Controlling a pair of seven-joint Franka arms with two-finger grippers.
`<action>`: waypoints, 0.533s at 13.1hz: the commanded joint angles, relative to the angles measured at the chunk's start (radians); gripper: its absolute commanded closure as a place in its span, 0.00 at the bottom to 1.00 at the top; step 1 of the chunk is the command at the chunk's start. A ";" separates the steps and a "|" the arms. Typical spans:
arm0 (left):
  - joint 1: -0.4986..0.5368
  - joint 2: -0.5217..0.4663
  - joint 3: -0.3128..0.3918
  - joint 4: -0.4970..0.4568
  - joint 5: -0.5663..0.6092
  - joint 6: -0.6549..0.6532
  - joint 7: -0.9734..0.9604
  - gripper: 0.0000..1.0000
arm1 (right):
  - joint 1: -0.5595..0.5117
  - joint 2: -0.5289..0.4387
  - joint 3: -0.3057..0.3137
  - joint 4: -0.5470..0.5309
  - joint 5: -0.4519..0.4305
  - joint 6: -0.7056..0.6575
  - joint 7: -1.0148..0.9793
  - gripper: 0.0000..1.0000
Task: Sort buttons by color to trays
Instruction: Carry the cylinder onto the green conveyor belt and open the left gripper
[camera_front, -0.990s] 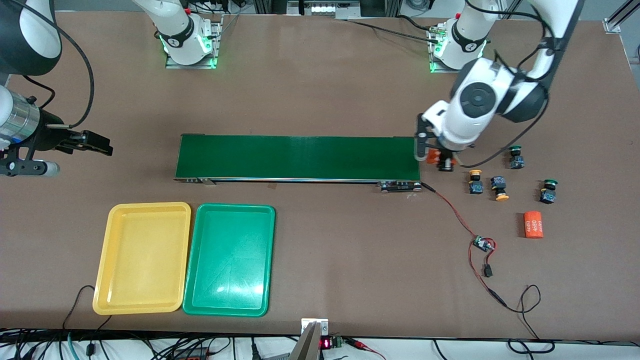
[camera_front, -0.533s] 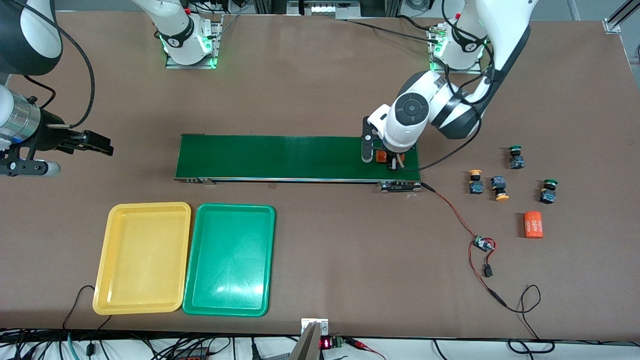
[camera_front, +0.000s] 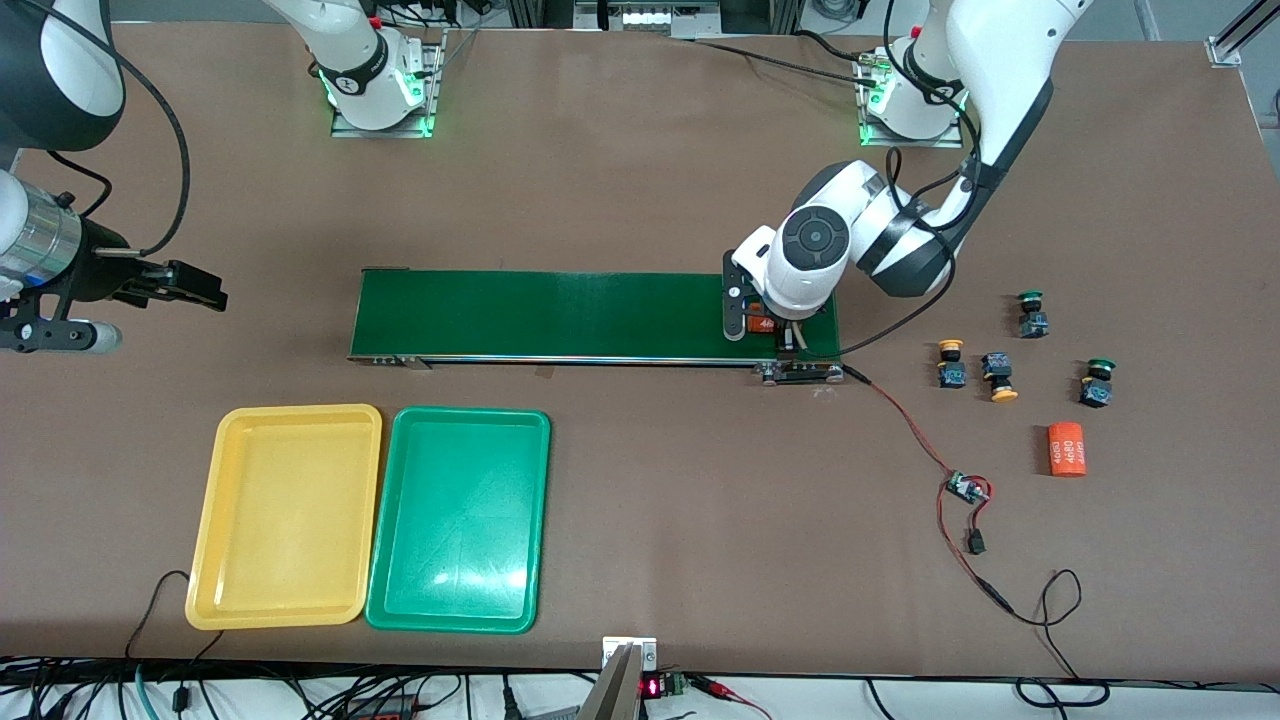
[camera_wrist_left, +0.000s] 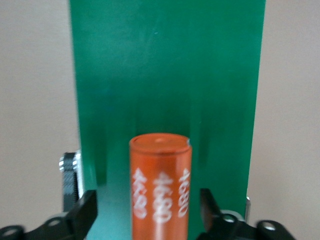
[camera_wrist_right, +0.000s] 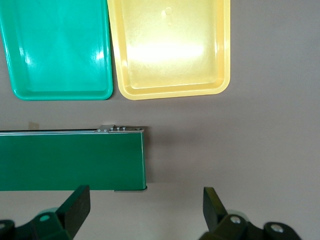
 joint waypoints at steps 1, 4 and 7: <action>0.021 -0.092 -0.010 0.049 0.015 -0.152 -0.021 0.00 | -0.009 0.009 0.007 0.022 0.015 -0.022 -0.009 0.00; 0.079 -0.093 -0.008 0.236 0.005 -0.431 -0.070 0.00 | -0.007 0.009 0.007 0.022 0.015 -0.022 -0.011 0.00; 0.134 -0.084 0.001 0.333 0.008 -0.504 -0.249 0.00 | -0.010 0.009 0.007 0.022 0.015 -0.022 -0.031 0.00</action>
